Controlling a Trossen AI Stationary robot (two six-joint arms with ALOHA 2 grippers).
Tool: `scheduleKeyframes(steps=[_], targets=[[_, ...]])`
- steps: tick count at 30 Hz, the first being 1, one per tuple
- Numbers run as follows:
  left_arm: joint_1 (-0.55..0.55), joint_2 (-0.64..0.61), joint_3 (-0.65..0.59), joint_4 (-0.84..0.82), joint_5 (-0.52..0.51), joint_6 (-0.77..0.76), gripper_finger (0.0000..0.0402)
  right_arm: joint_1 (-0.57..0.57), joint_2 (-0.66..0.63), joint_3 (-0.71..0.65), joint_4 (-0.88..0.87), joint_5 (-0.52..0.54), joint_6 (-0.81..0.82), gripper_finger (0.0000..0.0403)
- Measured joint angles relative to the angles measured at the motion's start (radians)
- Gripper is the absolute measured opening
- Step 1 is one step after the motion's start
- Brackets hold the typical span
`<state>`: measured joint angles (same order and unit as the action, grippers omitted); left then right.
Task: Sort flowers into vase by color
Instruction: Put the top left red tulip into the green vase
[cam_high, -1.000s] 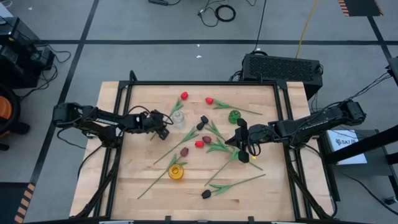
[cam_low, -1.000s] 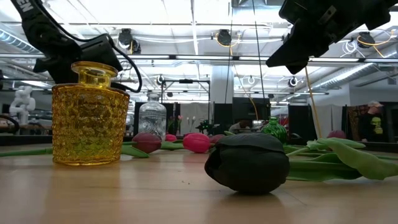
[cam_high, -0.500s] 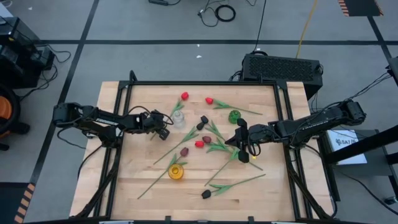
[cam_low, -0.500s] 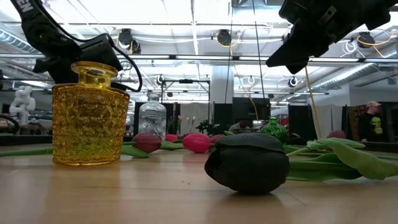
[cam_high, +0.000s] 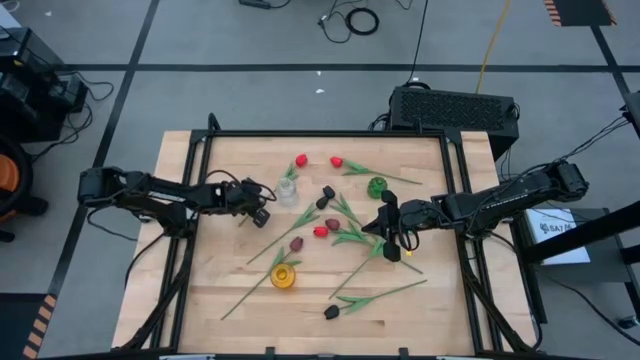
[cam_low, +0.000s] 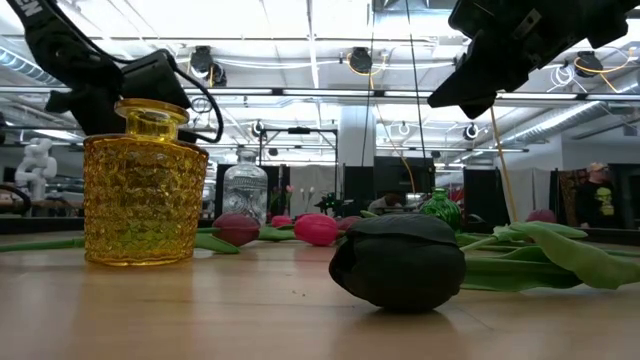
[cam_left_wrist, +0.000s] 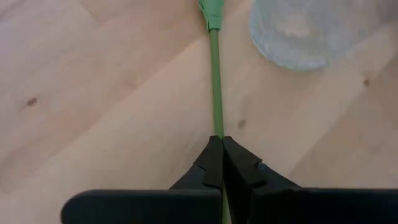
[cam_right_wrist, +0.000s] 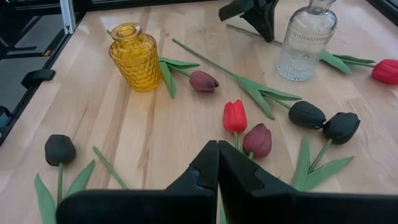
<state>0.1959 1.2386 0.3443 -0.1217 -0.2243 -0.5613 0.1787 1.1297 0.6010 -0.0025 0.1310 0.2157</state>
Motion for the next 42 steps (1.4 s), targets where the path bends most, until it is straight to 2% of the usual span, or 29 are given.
scheduleKeyframes(steps=[7, 17, 24, 34, 38, 42], targets=[[0.0, -0.112, 0.002, -0.115, 0.004, -0.009, 0.0001, 0.0, 0.0, 0.0, 0.0, 0.0, 0.0, 0.0], [0.001, -0.327, 0.013, -0.16, -0.137, 0.003, 0.0, 0.0, 0.0, 0.0, 0.0, 0.0, 0.0, 0.0], [0.001, -0.431, 0.073, -0.129, -0.199, 0.119, 0.0, 0.0, 0.0, 0.0, 0.008, 0.002, 0.0, 0.0], [0.0, -0.459, 0.201, -0.034, -0.175, 0.308, 0.0, -0.003, 0.0, 0.0, 0.096, 0.006, -0.018, 0.0], [0.0, -0.458, 0.24, 0.022, -0.131, 0.367, 0.0, -0.003, 0.0, 0.0, 0.148, 0.008, -0.001, 0.0], [-0.007, -0.458, 0.254, 0.089, -0.071, 0.397, 0.0, -0.002, 0.0, 0.0, 0.165, 0.072, 0.049, 0.0]])
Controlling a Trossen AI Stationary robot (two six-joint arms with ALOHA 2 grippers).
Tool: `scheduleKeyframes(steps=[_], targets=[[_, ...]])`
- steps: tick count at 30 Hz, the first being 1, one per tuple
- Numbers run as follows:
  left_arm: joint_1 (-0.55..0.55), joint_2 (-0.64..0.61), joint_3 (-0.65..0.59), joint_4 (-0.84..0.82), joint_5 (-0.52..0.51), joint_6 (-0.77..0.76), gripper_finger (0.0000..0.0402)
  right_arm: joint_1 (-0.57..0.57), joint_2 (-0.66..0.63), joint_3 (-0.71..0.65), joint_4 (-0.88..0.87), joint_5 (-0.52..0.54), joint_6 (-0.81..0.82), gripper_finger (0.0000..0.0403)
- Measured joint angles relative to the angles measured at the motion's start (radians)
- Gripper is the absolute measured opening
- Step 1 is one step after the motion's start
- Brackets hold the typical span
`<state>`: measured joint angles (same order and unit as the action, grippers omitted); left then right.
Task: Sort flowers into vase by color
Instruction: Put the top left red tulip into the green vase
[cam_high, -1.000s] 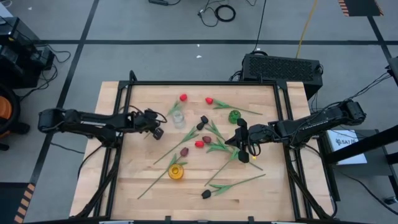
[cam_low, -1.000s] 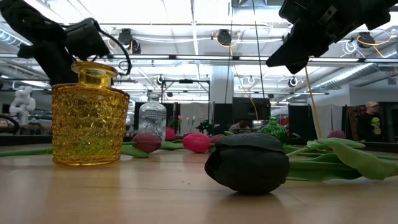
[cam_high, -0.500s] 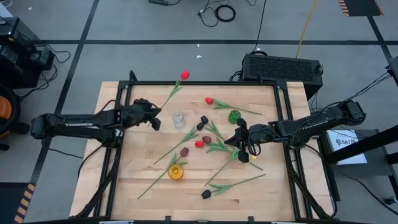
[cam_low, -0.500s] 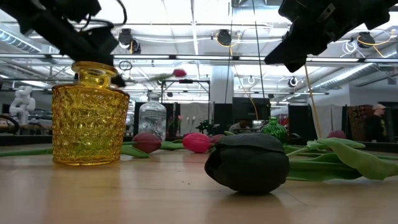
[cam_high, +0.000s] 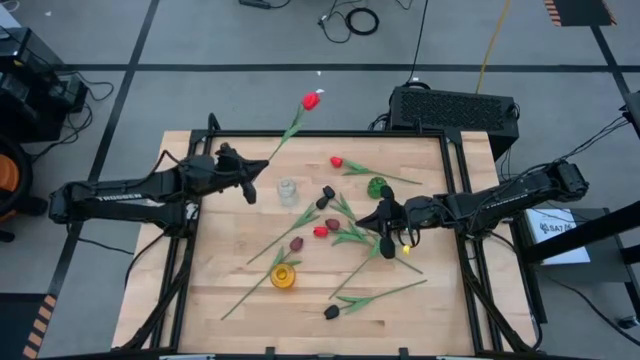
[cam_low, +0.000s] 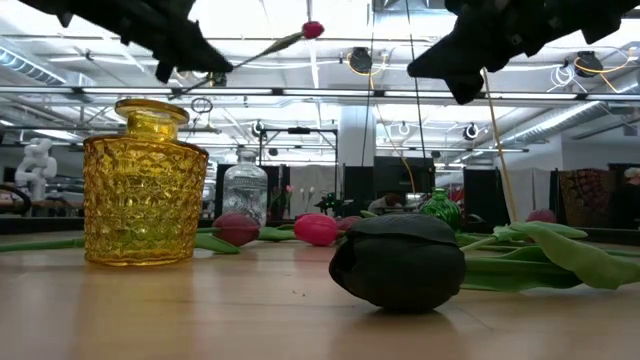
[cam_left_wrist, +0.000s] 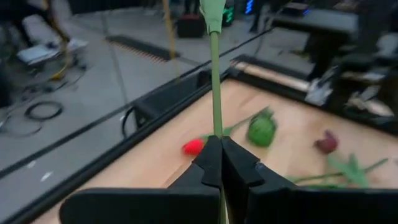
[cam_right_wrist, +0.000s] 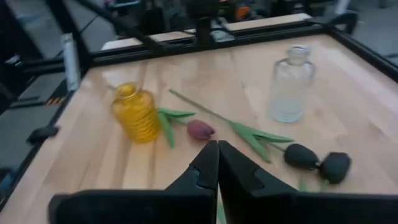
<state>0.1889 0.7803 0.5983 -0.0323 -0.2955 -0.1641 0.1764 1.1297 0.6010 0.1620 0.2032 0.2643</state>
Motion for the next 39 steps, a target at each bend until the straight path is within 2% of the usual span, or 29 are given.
scheduleKeyframes(steps=[4, 17, 27, 33, 39], targets=[[-0.022, 0.0, 0.001, 0.101, 0.044, 0.039, 0.0, 0.0, 0.0, 0.0, 0.006, 0.061, 0.063, 0.0], [-0.122, -0.001, 0.001, 0.306, 0.191, 0.061, 0.0, 0.018, 0.012, 0.0, 0.221, 0.063, 0.103, 0.0], [-0.236, 0.068, 0.002, 0.434, 0.173, 0.07, 0.0, 0.017, 0.117, 0.001, 0.451, 0.062, 0.037, 0.0], [-0.262, 0.14, 0.002, 0.541, 0.172, 0.102, 0.0, 0.017, 0.18, 0.002, 0.575, 0.059, 0.016, 0.0], [-0.263, 0.217, 0.002, 0.657, 0.172, 0.101, 0.0, 0.008, 0.214, 0.047, 0.62, 0.057, -0.026, 0.0001]])
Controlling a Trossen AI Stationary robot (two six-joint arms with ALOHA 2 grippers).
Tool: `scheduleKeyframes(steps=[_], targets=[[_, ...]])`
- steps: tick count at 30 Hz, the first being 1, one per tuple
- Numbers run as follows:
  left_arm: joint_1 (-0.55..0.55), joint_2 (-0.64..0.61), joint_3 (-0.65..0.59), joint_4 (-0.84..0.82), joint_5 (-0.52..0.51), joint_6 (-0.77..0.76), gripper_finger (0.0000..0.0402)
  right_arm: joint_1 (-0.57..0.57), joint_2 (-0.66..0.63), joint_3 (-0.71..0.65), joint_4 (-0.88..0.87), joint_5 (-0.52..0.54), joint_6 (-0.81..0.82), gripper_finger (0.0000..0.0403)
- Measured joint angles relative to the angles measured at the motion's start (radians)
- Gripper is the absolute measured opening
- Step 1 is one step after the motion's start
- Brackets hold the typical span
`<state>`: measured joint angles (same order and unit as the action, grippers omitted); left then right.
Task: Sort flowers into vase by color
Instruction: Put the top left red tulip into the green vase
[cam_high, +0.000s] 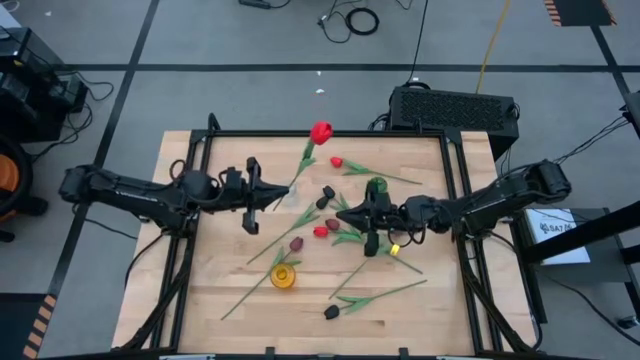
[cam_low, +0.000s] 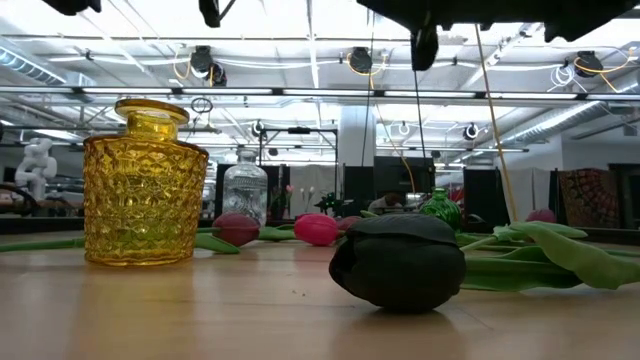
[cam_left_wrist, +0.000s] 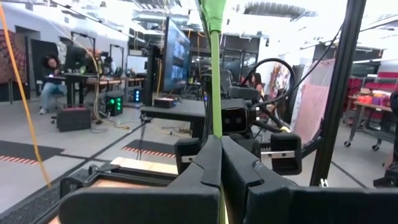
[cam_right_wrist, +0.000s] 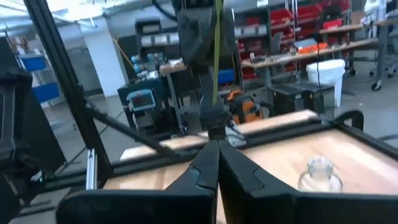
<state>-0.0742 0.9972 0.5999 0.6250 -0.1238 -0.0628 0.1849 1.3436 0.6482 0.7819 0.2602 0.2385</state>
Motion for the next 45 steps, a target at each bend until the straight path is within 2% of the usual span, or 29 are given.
scheduleKeyframes(steps=[5, 10, 16, 22, 29, 35, 40, 45], targets=[[0.001, 0.061, 0.0, 0.08, 0.0, 0.025, 0.0, -0.029, 0.004, 0.068, 0.015, 0.0, -0.001, 0.0037], [0.001, 0.113, 0.0, 0.149, 0.0, 0.026, 0.0, -0.071, 0.004, 0.173, 0.001, -0.037, -0.065, 0.0107], [0.001, 0.158, 0.0, 0.198, 0.0, 0.054, 0.0, -0.111, 0.004, 0.292, -0.102, -0.105, -0.108, 0.0187], [0.001, 0.18, 0.014, 0.207, -0.01, 0.079, 0.0, -0.127, 0.046, 0.361, -0.184, -0.11, -0.109, 0.0226], [0.001, 0.206, 0.025, 0.207, -0.011, 0.097, 0.0, -0.138, 0.127, 0.386, -0.16, -0.108, -0.127, 0.023], [0.001, 0.207, 0.024, 0.196, -0.011, 0.103, 0.0, -0.147, 0.152, 0.389, -0.12, -0.109, -0.172, 0.021], [0.005, 0.208, 0.024, 0.192, -0.011, 0.105, 0.0, -0.147, 0.151, 0.389, -0.107, -0.136, -0.194, 0.0171], [0.015, 0.208, 0.024, 0.166, -0.012, 0.103, 0.0, -0.151, 0.151, 0.389, -0.096, -0.136, -0.199, 0.0106]])
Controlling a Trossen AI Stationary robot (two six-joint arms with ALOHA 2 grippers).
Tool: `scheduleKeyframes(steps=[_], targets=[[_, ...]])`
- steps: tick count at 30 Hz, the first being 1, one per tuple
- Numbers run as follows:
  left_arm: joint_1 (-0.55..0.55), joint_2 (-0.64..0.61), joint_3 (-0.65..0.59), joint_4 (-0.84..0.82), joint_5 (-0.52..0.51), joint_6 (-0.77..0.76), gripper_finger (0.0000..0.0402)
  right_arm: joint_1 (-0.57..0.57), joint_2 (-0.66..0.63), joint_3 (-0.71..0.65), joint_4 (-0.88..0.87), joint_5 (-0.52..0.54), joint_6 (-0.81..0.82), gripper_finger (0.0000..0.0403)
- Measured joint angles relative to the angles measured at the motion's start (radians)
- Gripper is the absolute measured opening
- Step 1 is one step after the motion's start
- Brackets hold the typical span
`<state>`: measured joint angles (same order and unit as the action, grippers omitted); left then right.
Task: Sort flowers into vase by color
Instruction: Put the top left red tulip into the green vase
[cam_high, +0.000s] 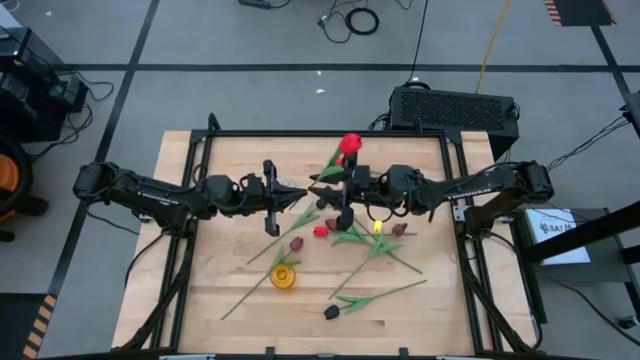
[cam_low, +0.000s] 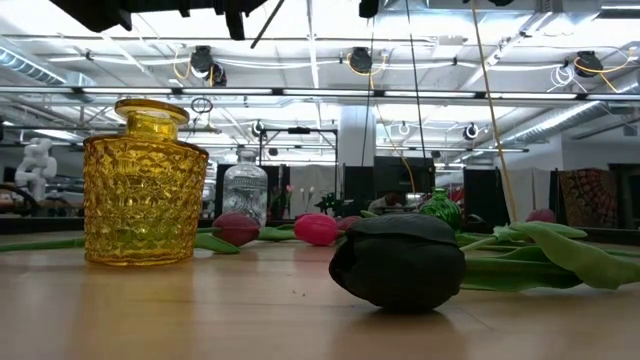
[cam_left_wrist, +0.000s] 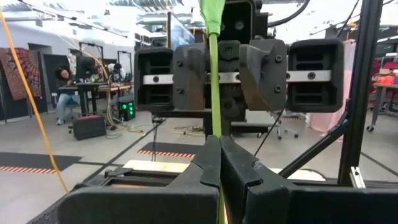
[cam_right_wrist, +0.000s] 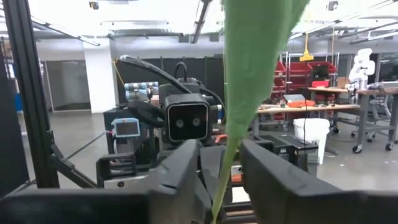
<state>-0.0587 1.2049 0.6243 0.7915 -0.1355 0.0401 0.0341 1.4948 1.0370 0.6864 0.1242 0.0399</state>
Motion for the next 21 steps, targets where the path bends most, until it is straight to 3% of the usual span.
scheduleKeyframes(steps=[6, 13, 21], targets=[[-0.001, 0.0, 0.0, -0.004, -0.025, -0.031, 0.0016, 0.0, -0.002, 0.0, -0.023, 0.0, 0.002, 0.001], [-0.001, -0.002, -0.001, -0.033, -0.038, -0.066, 0.0095, -0.008, -0.102, 0.0, -0.23, 0.0, 0.009, 0.0004], [-0.001, -0.002, -0.001, -0.051, -0.063, -0.088, 0.0177, -0.053, -0.352, 0.0, -0.615, 0.007, 0.035, 0.0003]])
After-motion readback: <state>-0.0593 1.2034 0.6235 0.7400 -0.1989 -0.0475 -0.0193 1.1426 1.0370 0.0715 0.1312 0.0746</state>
